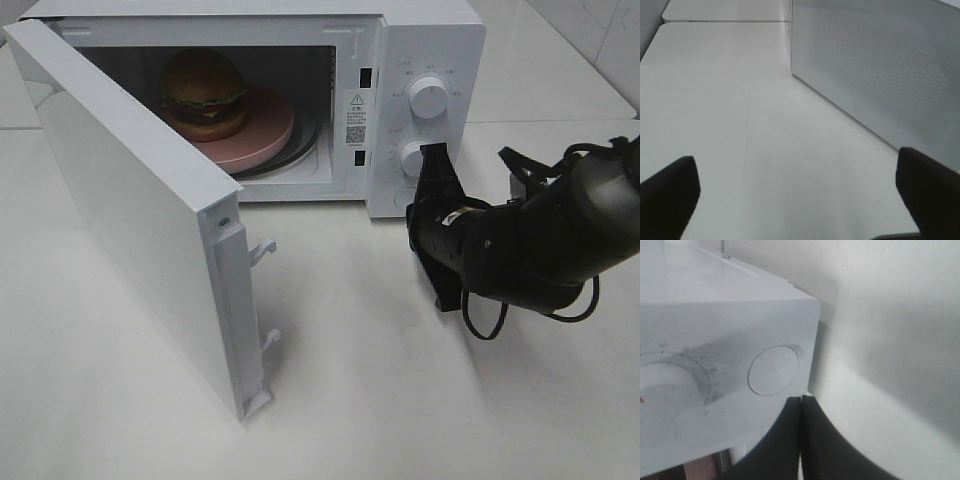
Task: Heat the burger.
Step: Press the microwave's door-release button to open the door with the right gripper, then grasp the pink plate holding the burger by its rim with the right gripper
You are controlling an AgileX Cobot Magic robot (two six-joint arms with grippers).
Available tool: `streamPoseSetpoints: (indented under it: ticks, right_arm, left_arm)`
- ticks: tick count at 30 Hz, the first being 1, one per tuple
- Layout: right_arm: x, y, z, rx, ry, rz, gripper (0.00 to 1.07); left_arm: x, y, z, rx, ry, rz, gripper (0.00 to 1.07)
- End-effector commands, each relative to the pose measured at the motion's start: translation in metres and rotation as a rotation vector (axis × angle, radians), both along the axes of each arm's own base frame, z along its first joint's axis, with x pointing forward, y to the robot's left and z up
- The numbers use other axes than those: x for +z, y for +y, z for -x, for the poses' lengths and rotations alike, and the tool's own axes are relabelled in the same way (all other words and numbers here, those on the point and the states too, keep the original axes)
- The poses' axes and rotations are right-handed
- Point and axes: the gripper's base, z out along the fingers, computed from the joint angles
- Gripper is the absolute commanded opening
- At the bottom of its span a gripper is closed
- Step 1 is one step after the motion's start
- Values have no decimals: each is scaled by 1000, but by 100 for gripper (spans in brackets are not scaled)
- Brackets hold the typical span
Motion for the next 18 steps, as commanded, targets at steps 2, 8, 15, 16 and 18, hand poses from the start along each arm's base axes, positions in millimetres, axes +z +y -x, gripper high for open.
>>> streamPoseSetpoints:
  ticks: [2,8,15,16,18]
  right_arm:
    - [11,-1,8,91,27,78,0]
    - [29,-1,22,274,82,197,0]
    - [51,8,35,557,90,354,0]
    - [54,9,37,597,92,378,0]
    - [58,10,41,666,102,416,0]
  left_arm:
    - [0,-1,3,0,-16,9,100]
    - [0,-1,3,0,-16,9,100]
    - [0,-1,3,0,-16,9,100]
    - [0,-1,3,0,-16,9,100]
    - [0,-1,3,0,-16,9,100]
